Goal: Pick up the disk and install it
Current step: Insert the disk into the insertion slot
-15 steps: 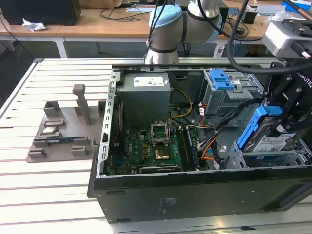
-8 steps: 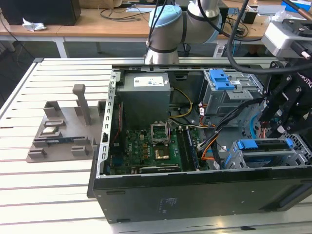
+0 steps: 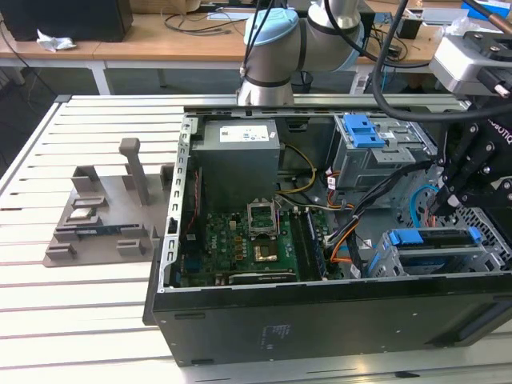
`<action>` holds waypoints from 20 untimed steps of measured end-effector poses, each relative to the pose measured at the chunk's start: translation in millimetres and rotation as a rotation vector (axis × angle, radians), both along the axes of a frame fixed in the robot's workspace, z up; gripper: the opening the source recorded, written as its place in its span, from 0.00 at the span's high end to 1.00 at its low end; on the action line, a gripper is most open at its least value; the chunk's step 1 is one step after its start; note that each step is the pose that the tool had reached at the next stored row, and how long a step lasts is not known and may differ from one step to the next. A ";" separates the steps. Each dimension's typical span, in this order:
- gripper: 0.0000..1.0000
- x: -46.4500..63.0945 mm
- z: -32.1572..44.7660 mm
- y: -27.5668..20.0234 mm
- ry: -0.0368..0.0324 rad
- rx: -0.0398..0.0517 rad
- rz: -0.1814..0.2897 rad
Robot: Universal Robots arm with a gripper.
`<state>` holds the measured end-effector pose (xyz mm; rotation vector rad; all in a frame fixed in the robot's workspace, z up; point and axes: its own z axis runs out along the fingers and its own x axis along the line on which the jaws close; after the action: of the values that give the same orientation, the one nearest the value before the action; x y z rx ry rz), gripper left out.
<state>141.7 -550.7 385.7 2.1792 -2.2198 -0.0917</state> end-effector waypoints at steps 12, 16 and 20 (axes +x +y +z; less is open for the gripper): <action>0.89 7.4 -0.2 3.3 0.0000 -0.0092 0.000; 0.89 28.8 -0.5 9.7 0.0004 -0.0144 0.000; 0.89 45.4 -2.0 14.6 0.0016 -0.0218 0.000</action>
<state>187.1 -536.0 383.7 2.1674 -2.2092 -0.0689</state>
